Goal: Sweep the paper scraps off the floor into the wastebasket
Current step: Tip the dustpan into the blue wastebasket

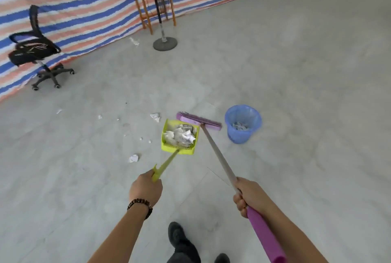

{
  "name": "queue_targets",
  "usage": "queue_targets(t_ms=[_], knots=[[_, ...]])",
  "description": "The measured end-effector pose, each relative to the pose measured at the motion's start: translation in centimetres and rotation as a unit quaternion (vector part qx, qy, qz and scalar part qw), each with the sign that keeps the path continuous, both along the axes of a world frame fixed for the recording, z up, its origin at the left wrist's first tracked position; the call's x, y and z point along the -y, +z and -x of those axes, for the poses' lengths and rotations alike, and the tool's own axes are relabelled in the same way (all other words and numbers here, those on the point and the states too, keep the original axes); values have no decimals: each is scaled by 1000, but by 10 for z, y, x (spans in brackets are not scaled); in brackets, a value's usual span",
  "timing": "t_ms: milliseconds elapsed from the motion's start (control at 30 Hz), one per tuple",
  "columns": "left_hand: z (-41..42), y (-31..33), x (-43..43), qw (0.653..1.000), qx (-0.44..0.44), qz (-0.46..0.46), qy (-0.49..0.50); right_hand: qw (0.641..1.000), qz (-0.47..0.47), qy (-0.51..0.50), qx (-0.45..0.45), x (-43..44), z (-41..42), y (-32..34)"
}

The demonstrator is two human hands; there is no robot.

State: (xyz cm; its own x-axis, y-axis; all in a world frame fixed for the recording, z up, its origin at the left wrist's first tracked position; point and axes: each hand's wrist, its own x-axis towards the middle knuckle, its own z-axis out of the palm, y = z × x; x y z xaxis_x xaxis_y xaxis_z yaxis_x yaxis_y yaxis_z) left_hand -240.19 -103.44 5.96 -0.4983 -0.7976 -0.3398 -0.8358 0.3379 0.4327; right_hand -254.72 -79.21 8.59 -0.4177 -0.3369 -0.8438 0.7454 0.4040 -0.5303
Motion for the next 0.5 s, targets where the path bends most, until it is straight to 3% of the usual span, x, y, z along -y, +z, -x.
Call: queue_targets(t_ms=[233,500], knots=[[116,1,-13,989,-13,51,-138,991,1,-127,-52,-32,64,6],[243,4,-11,964,-10,74,-256,970,-22,-238,-35,-39,156,8]])
